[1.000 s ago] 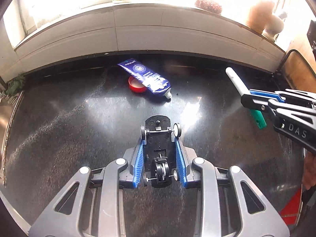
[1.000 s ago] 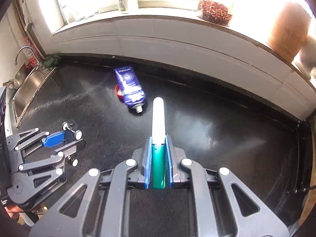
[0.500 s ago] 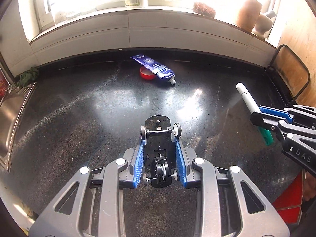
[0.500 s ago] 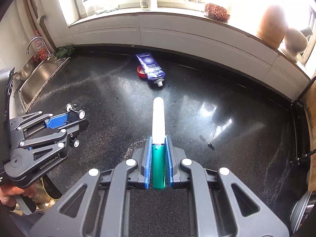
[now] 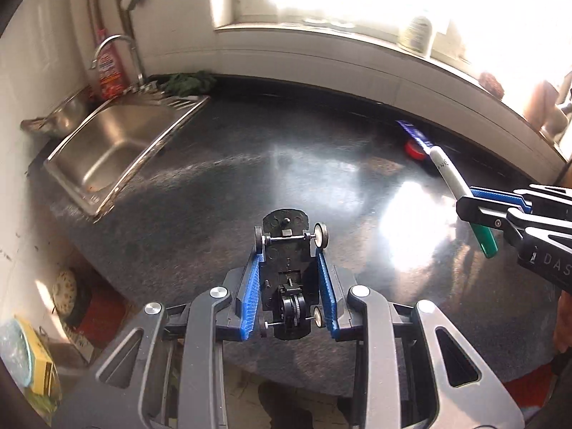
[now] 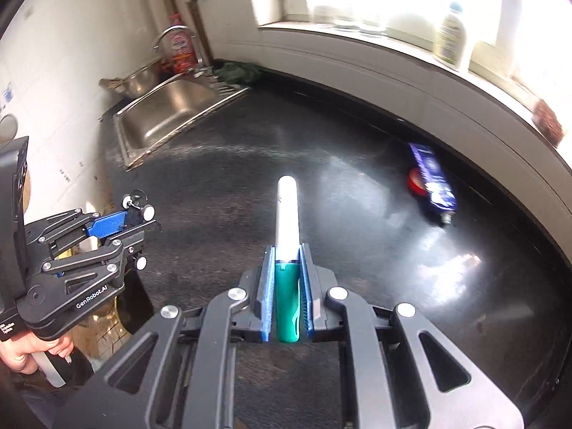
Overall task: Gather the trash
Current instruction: 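Lift the toy car and marker off the counter with both tools, then lower car and marker over the black bin and open both tools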
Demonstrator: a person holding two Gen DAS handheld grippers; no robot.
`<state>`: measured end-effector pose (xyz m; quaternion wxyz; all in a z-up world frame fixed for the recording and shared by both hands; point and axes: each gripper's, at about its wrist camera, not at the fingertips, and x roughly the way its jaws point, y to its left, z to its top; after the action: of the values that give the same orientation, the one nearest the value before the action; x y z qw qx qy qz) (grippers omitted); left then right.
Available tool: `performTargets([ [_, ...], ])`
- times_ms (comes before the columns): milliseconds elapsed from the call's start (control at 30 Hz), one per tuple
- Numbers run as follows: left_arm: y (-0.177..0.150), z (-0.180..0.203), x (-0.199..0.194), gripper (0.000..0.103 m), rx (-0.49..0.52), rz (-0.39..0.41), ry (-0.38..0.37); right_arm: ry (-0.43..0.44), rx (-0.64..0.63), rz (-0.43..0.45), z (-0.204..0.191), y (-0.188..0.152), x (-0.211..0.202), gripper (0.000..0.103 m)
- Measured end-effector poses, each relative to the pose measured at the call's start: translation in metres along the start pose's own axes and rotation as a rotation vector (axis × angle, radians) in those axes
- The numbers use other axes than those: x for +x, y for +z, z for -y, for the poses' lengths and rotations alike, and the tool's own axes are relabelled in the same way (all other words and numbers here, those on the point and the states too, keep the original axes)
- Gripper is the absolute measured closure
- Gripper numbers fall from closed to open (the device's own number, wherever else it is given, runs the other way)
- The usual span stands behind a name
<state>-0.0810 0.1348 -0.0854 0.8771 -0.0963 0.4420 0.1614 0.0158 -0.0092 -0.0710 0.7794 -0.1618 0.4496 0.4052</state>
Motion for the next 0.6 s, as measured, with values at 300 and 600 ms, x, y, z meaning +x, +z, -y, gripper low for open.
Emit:
performTargets([
  [300, -0.086, -0.154, -0.033, 0.074, -0.330, -0.073, 0.243, 0.305, -0.282, -0.114, -0.167, 0.024, 0.069, 0.089],
  [600, -0.164, -0.241, -0.046, 0.074, -0.524, -0.145, 0.346, 0.454, -0.465, -0.225, -0.293, 0.004, 0.117, 0.089],
])
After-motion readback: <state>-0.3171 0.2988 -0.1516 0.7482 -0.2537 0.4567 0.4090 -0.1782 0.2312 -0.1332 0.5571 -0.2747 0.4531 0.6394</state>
